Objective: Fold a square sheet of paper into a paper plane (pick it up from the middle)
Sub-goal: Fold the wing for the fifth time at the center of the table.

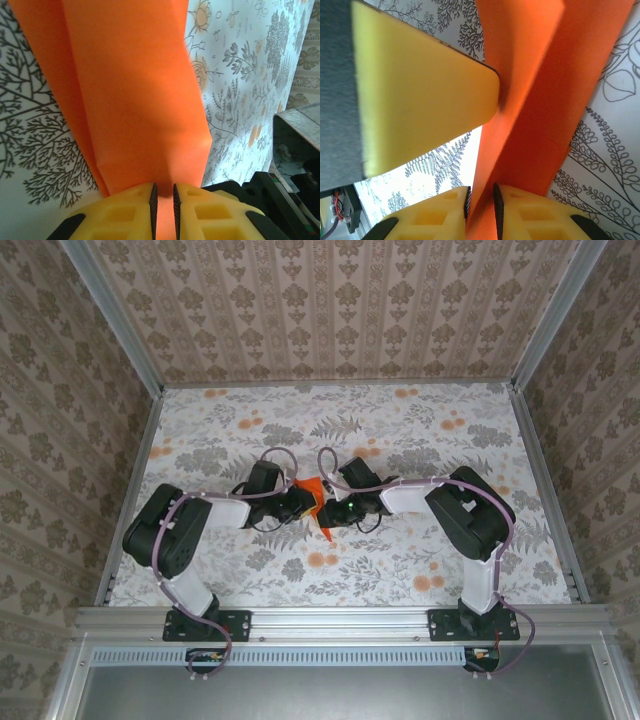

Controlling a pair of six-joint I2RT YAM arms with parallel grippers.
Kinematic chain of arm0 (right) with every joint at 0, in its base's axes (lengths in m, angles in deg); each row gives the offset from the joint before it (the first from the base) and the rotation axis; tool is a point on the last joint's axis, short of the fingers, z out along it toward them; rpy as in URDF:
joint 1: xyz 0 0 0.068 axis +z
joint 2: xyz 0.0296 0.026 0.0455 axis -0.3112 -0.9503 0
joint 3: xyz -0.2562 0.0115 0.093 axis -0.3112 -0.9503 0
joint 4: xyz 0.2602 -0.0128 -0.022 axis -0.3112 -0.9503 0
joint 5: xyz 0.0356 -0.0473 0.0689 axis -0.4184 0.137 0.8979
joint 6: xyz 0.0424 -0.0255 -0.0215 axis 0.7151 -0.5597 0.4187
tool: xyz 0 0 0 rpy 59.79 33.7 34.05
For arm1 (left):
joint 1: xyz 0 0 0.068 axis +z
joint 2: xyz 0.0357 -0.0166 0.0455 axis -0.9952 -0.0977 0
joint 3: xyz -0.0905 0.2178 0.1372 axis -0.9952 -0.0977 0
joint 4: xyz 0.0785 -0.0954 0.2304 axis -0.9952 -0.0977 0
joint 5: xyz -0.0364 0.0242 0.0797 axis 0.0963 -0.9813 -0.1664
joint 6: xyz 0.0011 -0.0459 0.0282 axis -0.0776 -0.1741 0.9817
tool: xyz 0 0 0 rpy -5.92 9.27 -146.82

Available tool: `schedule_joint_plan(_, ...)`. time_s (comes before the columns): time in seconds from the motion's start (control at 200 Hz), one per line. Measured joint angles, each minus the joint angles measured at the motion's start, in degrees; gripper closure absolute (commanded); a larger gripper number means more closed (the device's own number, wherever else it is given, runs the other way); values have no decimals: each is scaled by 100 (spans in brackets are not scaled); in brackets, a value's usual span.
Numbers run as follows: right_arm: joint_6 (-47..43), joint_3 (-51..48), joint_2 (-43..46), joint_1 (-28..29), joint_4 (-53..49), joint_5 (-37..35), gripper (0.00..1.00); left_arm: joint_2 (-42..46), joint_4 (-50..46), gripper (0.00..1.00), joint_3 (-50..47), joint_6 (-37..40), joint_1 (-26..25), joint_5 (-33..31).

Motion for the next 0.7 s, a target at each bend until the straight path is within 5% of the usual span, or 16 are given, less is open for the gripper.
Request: schedule_joint_plan(0.7,33,17,179,-48,-636,74,71,-146,-11,82,61,0,-26,15)
